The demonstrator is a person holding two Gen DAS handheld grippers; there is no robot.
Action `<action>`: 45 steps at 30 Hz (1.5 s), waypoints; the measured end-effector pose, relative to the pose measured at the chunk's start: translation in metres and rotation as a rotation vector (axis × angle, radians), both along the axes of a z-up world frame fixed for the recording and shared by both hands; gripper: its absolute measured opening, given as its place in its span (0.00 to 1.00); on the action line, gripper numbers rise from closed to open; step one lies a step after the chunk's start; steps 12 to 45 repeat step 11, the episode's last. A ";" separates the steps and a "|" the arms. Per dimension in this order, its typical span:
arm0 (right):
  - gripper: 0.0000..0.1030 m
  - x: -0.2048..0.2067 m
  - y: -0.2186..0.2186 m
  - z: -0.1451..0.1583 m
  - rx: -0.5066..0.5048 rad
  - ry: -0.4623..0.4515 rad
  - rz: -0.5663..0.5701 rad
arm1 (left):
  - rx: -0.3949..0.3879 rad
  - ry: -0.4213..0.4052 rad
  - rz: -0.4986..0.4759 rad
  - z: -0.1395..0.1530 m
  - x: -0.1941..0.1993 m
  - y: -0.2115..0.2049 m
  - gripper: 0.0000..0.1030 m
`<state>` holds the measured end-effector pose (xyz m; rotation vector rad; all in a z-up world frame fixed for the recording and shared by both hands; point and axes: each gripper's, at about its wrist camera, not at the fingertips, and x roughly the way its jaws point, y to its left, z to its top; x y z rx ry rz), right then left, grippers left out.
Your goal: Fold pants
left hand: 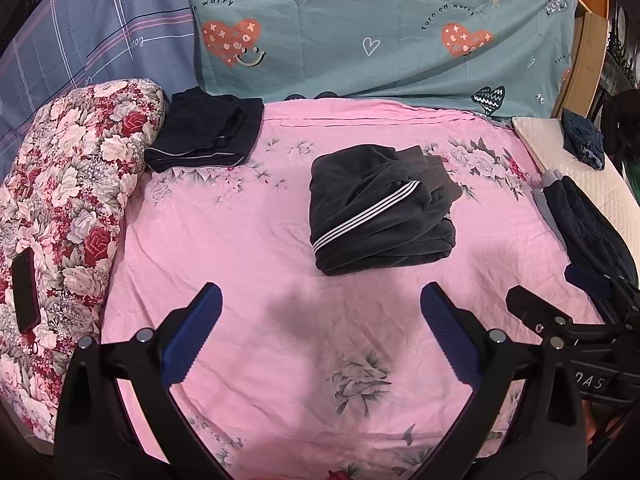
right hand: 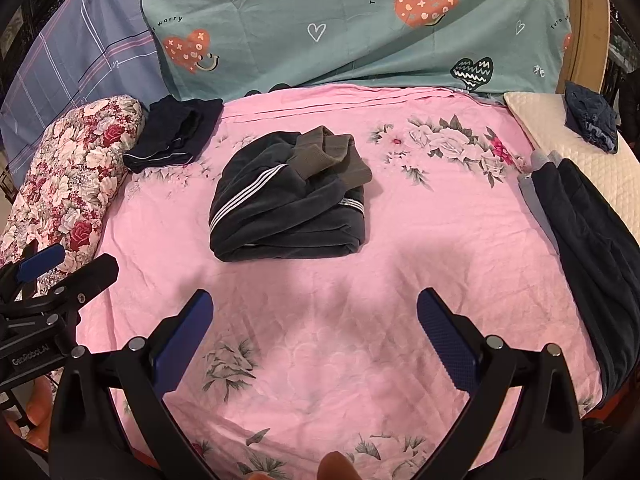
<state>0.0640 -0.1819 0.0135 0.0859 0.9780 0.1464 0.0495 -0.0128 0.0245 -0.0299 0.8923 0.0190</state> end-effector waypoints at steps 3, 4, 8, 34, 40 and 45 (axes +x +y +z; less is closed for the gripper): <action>0.99 0.000 0.001 -0.001 -0.002 0.004 0.006 | 0.012 -0.009 -0.002 0.000 -0.001 -0.001 0.98; 0.99 0.000 0.002 -0.001 -0.001 0.004 0.008 | 0.013 -0.009 -0.004 0.000 -0.001 -0.001 0.98; 0.99 0.000 0.003 -0.002 0.000 0.007 0.009 | 0.012 0.003 -0.003 -0.001 0.001 0.001 0.98; 0.99 0.000 0.003 -0.003 0.001 0.009 0.008 | 0.014 0.001 -0.006 -0.001 0.000 0.001 0.98; 0.99 0.000 0.003 -0.003 0.001 0.009 0.008 | 0.014 0.001 -0.006 -0.001 0.000 0.001 0.98; 0.99 0.000 0.003 -0.003 0.001 0.009 0.008 | 0.014 0.001 -0.006 -0.001 0.000 0.001 0.98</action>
